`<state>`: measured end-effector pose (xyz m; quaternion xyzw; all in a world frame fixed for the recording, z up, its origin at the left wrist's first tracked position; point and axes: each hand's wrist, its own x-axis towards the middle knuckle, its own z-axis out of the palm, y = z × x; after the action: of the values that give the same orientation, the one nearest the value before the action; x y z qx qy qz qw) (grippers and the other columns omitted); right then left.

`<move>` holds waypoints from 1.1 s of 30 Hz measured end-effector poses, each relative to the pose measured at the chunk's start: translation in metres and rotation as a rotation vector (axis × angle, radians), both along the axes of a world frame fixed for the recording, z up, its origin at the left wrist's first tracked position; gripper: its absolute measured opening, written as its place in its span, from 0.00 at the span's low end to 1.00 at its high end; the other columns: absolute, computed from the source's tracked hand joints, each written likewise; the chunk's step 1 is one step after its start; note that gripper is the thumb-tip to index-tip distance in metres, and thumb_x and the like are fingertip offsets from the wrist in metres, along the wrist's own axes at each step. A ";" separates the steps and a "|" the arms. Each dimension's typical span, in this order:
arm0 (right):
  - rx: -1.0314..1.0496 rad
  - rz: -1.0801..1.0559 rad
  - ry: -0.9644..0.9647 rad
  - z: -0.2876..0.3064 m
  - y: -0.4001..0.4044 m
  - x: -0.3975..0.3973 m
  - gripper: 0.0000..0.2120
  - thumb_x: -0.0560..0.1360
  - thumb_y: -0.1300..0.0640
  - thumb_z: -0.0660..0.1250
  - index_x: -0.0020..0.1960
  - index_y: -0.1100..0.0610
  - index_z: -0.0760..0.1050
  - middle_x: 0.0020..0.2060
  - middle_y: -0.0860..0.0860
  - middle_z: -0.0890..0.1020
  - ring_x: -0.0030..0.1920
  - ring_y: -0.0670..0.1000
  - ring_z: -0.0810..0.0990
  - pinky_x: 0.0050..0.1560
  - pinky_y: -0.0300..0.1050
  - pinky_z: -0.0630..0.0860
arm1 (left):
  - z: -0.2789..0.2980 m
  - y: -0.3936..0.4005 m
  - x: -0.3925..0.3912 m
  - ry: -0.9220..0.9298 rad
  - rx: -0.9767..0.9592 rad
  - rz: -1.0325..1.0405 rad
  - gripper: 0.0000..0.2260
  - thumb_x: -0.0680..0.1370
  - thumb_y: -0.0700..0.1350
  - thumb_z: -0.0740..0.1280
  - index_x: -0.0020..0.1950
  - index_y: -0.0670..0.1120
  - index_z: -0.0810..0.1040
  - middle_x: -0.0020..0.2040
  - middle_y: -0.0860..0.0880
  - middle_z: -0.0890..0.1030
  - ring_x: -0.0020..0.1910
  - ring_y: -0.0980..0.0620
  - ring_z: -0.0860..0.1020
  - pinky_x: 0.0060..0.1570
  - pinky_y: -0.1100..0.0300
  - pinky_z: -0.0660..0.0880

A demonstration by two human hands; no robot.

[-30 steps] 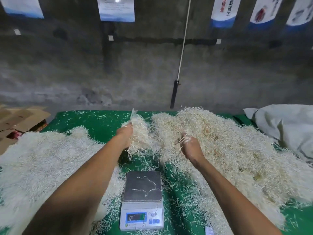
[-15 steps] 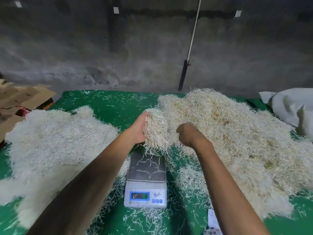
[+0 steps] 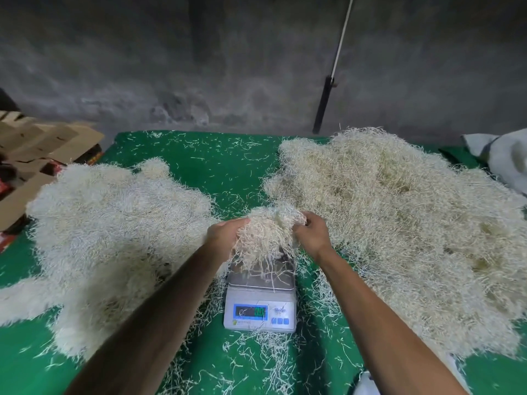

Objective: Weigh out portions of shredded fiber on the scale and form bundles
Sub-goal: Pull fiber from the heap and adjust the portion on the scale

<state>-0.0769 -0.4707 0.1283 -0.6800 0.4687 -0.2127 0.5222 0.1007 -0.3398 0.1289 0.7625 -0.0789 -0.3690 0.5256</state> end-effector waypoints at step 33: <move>-0.554 0.115 0.838 -0.010 0.003 -0.042 0.10 0.81 0.52 0.69 0.54 0.60 0.78 0.42 0.53 0.82 0.42 0.52 0.83 0.45 0.48 0.84 | 0.000 0.033 0.018 0.398 -0.199 -0.280 0.22 0.74 0.46 0.76 0.66 0.48 0.76 0.58 0.46 0.85 0.57 0.46 0.84 0.62 0.44 0.78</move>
<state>-0.1190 -0.4673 0.1181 -0.8448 0.5257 -0.0087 0.0998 0.1188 -0.3068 0.1293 0.6011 -0.1147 -0.5712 0.5471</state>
